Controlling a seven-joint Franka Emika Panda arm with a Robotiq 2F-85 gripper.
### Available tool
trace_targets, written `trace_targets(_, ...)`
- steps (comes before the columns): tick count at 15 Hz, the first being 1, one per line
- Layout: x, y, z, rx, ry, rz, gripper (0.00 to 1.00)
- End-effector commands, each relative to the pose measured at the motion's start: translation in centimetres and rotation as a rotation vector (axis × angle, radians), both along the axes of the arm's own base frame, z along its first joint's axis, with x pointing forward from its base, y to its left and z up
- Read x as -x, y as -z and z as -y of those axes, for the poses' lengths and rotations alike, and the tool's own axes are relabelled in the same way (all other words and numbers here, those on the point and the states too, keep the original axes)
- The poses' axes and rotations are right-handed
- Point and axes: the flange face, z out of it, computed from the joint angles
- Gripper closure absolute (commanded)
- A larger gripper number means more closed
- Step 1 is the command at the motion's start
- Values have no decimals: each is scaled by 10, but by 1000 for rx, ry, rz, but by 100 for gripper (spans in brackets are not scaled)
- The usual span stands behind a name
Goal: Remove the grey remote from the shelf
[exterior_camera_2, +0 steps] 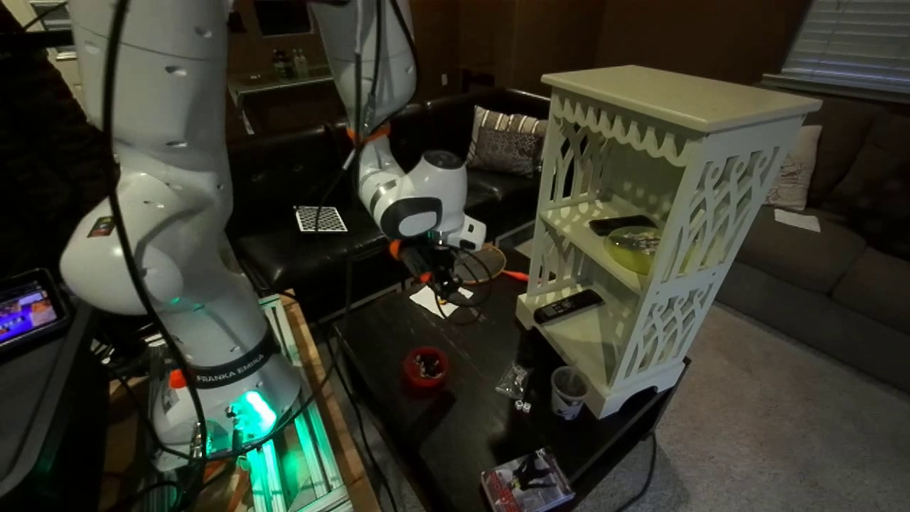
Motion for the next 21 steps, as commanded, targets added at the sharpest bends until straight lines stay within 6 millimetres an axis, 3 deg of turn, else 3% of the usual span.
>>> trace_targets(1, -42, 12, 7, -170, 41, 0, 80)
trace_targets(2, -56, 0, 9, -207, 55, 28, 80)
trace_targets(3, -31, 11, 4, -129, 36, 6, 55)
trace_targets(5, -51, 3, 14, -180, 58, 33, 55)
trace_targets(7, -56, 1, 17, -188, 63, 38, 55)
trace_targets(8, -56, 1, 15, -190, 60, 38, 80)
trace_targets(12, -50, 11, 21, -68, -89, 148, 80)
trace_targets(14, -39, 23, 14, -90, -165, 236, 80)
trace_targets(18, 1, 31, -5, -221, -306, 378, 80)
trace_targets(21, 43, 66, -1, -268, -442, 237, 80)
